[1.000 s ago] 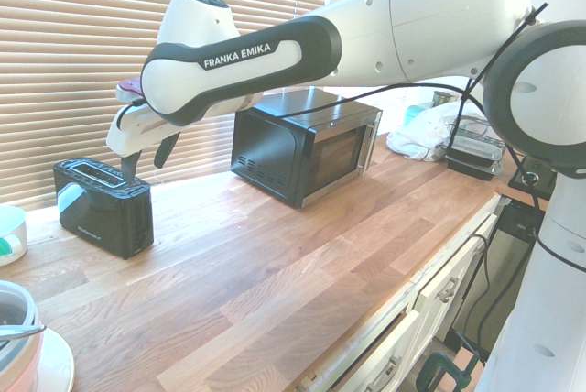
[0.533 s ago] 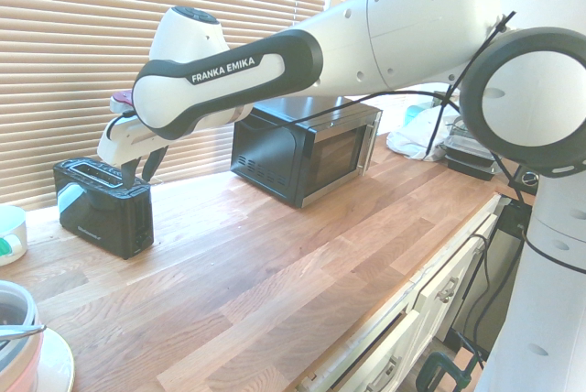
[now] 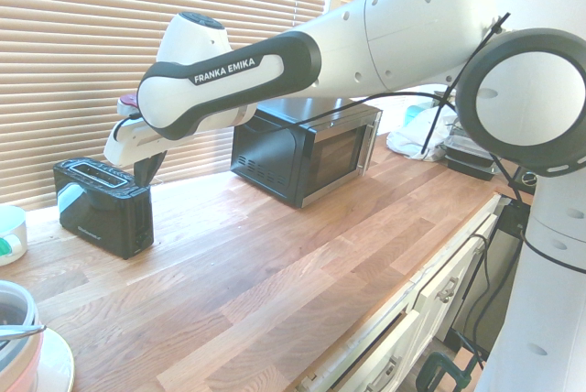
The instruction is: Press the toaster
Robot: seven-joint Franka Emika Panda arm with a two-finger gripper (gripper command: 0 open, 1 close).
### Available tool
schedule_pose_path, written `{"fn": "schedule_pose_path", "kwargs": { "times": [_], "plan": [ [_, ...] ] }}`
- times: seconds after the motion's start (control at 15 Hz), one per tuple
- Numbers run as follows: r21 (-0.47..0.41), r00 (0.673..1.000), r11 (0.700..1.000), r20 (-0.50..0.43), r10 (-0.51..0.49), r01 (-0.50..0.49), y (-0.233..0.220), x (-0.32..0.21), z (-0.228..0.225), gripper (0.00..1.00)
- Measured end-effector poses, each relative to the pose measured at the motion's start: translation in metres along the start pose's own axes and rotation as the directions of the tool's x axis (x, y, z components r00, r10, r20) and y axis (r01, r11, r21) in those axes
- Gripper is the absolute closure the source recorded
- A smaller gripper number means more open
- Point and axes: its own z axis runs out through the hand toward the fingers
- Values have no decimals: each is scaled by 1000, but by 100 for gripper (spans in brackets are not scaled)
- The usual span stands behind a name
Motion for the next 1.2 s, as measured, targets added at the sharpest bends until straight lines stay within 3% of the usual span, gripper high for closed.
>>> {"fn": "schedule_pose_path", "kwargs": {
  "times": [1.2],
  "plan": [
    [-37, 999, 999, 49, 2, -1, 15, -6, 57, 100]
  ]
}}
